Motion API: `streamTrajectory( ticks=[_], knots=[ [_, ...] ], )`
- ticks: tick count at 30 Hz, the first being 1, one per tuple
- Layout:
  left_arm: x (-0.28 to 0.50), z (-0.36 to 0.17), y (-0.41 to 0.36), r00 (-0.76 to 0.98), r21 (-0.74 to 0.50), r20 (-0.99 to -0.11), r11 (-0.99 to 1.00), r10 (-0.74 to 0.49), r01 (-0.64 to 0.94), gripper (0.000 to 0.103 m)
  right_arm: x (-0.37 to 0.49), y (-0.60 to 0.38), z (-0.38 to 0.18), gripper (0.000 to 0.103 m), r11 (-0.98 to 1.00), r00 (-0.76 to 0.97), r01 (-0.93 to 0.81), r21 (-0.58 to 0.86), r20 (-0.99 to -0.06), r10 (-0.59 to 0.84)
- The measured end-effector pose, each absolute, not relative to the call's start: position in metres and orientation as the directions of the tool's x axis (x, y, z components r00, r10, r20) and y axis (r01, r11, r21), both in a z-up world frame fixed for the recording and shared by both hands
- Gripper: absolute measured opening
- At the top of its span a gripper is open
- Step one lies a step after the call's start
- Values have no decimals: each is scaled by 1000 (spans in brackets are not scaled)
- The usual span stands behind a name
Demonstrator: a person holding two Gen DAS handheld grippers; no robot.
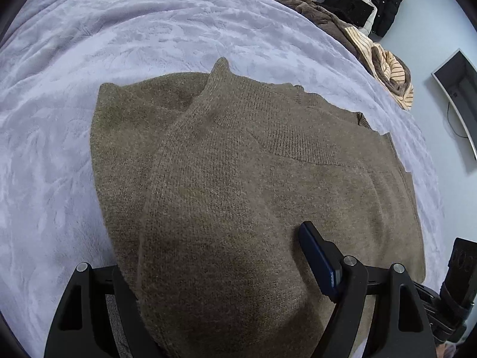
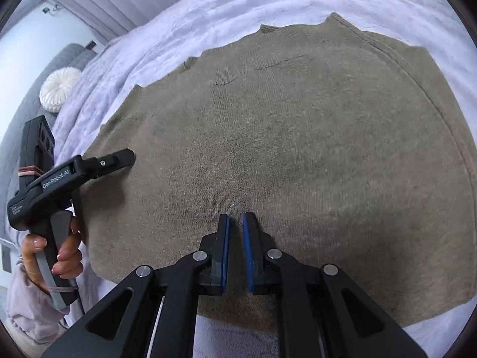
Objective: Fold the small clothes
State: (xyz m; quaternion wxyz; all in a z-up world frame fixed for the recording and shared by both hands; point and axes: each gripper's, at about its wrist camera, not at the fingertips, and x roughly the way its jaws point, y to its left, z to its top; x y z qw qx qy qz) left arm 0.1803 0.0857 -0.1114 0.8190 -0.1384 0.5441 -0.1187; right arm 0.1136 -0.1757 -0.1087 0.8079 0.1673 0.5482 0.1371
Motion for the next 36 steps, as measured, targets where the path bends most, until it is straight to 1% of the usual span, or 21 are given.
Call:
streamTrajectory(
  ticks=[1, 2, 3, 6, 8, 13, 16, 19, 20, 21, 22, 26, 28, 31, 32, 33, 34, 35, 36],
  knots=[
    [179, -108, 85, 391, -341, -859, 939, -330, 45, 72, 114, -177, -110, 11, 902, 363, -39, 429, -835, 413],
    [178, -105, 84, 399, -330, -859, 943, -322, 51, 54, 115, -180, -111, 11, 897, 364, -37, 441, -830, 423],
    [178, -102, 84, 401, -325, -859, 944, -319, 56, 42, 115, -182, -112, 11, 889, 365, -33, 456, -823, 436],
    [176, -89, 82, 422, -301, -854, 951, -304, 75, 30, 113, -186, -117, 11, 874, 371, -31, 485, -807, 461],
    [176, -75, 77, 441, -287, -847, 953, -298, 92, 28, 113, -188, -119, 11, 868, 375, -33, 495, -799, 470],
    [175, -25, 50, 520, -294, -787, 943, -332, 158, 24, 97, -195, -121, 11, 849, 396, -35, 527, -772, 496],
    [177, 4, 19, 554, -306, -745, 928, -372, 213, 24, 98, -199, -124, 11, 825, 401, -29, 565, -749, 527],
    [184, 17, -27, 542, -305, -728, 907, -419, 291, 24, 95, -203, -126, 11, 799, 409, -20, 600, -725, 555],
    [184, 18, -43, 531, -307, -726, 897, -437, 318, 24, 94, -204, -127, 11, 793, 411, -18, 609, -718, 561],
    [185, 17, -60, 513, -317, -722, 881, -464, 352, 17, 93, -206, -128, 11, 786, 414, -17, 617, -712, 568],
    [185, 15, -79, 486, -322, -725, 865, -487, 386, 14, 92, -207, -128, 11, 781, 415, -17, 624, -706, 573],
    [184, -13, -136, 408, -257, -796, 860, -447, 441, 14, 88, -216, -132, 11, 747, 418, -10, 665, -676, 607],
    [181, -26, -140, 371, -278, -817, 864, -442, 420, 14, 88, -221, -134, 11, 722, 414, -6, 691, -656, 631],
    [172, -24, -127, 387, -291, -811, 877, -438, 382, 14, 86, -231, -136, 10, 666, 416, 0, 746, -605, 679],
    [169, -21, -119, 400, -286, -809, 883, -431, 372, 22, 85, -235, -136, 11, 642, 423, 7, 766, -584, 693],
    [167, -18, -113, 416, -279, -805, 889, -422, 363, 52, 84, -241, -136, 11, 606, 433, 22, 795, -554, 711],
    [162, -13, -102, 451, -269, -792, 899, -411, 346, 73, 84, -246, -137, 13, 569, 444, 37, 822, -523, 727],
    [157, -8, -91, 500, -258, -768, 909, -399, 329, 99, 84, -252, -139, 16, 526, 457, 52, 849, -489, 743],
    [151, -2, -79, 554, -249, -736, 917, -389, 313, 100, 83, -258, -140, 25, 473, 472, 63, 879, -444, 762]
  ],
)
